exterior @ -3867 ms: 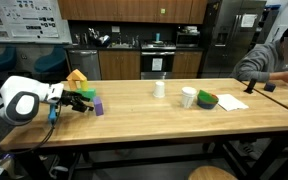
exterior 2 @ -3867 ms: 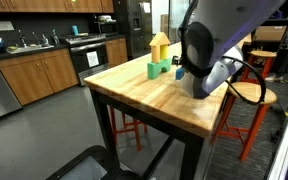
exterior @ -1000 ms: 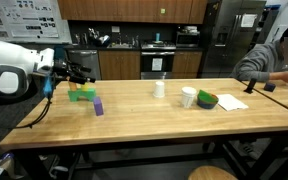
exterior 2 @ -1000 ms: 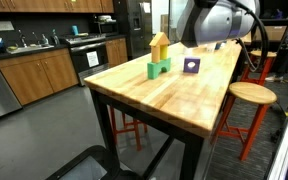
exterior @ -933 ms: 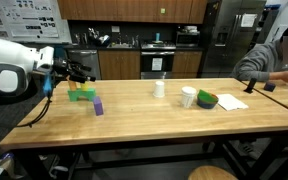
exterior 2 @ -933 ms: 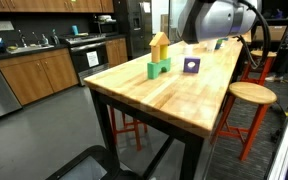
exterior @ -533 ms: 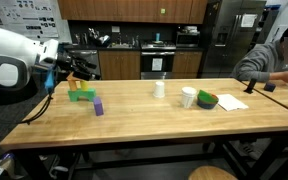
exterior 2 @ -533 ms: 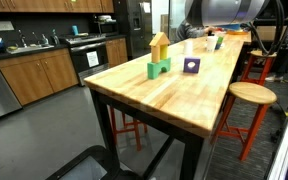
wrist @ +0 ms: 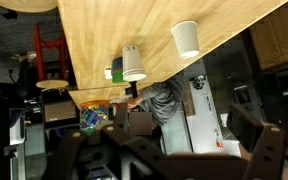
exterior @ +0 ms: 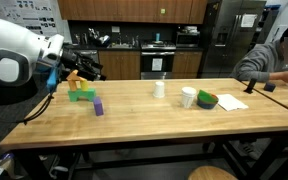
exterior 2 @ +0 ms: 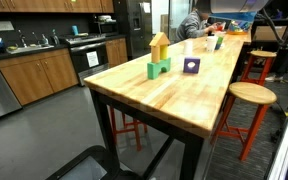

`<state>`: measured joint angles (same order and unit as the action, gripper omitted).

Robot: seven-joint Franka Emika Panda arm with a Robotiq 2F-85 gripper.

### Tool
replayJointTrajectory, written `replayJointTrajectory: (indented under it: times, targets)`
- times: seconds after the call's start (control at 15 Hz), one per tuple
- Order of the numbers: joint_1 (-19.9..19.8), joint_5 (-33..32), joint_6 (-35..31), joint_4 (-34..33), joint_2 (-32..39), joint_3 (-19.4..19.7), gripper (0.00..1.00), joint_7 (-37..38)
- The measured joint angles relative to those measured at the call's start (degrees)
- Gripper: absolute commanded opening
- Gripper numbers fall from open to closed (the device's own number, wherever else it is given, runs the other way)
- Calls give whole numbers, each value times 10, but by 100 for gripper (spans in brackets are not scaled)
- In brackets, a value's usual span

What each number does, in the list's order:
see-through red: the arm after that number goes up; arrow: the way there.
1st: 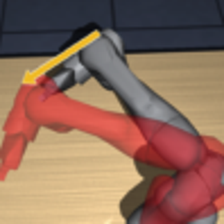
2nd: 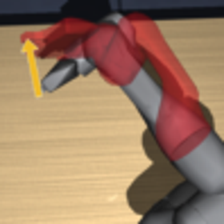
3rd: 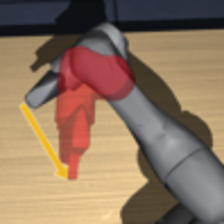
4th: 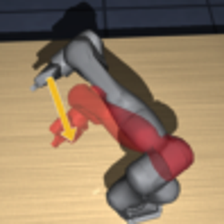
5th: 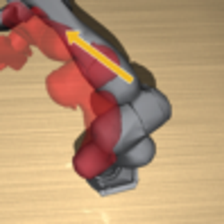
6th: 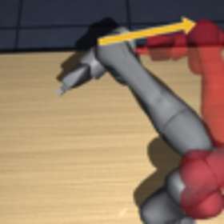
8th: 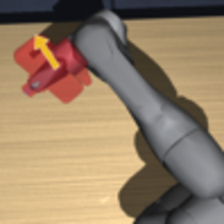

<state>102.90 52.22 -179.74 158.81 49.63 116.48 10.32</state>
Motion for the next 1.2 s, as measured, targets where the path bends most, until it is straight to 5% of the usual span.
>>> replayJointTrajectory:
  times: [0.6,1.2]
  targets:
    - [43,5,53,-5,-18,36,100,8]
    - [98,125,145,-62,-105,75,100,-9]
